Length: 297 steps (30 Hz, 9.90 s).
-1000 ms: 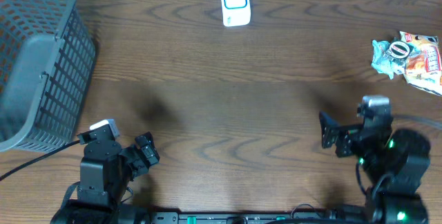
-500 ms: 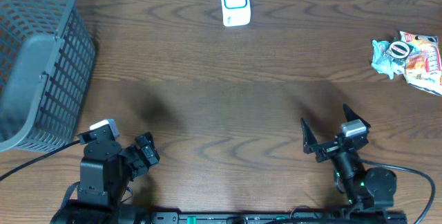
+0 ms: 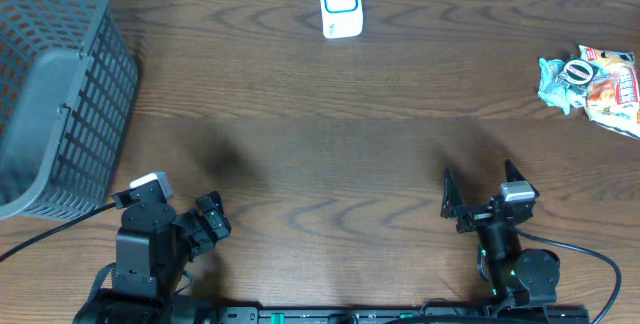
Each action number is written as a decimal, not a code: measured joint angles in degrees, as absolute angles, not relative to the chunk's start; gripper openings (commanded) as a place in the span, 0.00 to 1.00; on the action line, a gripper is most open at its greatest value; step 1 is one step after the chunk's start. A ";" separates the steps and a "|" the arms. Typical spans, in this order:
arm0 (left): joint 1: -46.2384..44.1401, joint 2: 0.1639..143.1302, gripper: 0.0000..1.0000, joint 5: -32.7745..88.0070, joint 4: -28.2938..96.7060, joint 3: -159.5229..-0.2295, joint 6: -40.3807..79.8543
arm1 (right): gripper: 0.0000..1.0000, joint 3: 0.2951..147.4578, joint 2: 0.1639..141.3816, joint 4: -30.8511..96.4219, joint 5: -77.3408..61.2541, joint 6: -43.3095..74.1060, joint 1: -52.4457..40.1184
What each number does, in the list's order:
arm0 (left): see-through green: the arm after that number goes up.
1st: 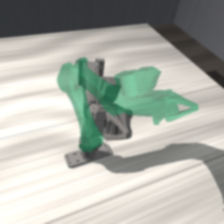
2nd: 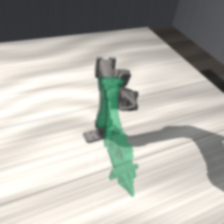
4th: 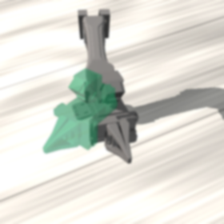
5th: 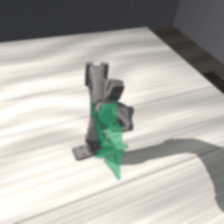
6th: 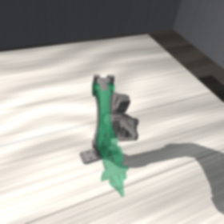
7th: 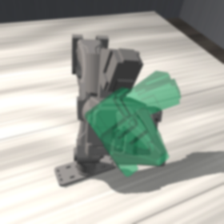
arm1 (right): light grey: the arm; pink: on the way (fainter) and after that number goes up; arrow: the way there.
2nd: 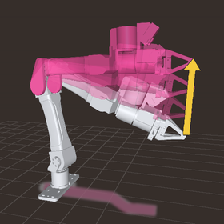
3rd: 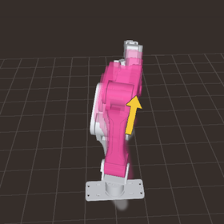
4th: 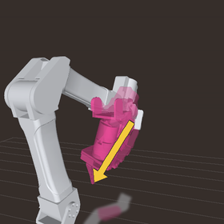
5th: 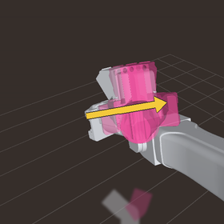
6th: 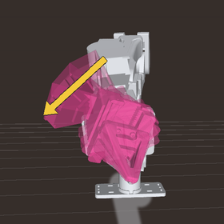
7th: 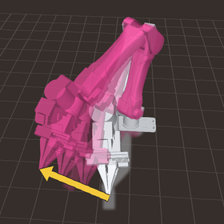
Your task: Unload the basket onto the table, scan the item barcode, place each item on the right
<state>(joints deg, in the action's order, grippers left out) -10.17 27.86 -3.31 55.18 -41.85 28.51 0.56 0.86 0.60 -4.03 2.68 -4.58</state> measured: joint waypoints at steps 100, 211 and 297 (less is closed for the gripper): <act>-10.17 27.86 0.98 -3.29 54.98 -41.85 28.51 | 0.99 0.51 0.82 4.23 -0.05 2.70 -4.84; 1.72 0.58 0.98 5.10 2.20 -1.43 1.21 | 0.99 0.51 0.78 4.21 -0.23 2.52 -4.84; 0.30 0.58 0.98 5.23 2.09 -1.43 -1.37 | 0.99 0.51 0.78 4.21 -0.23 2.52 -4.84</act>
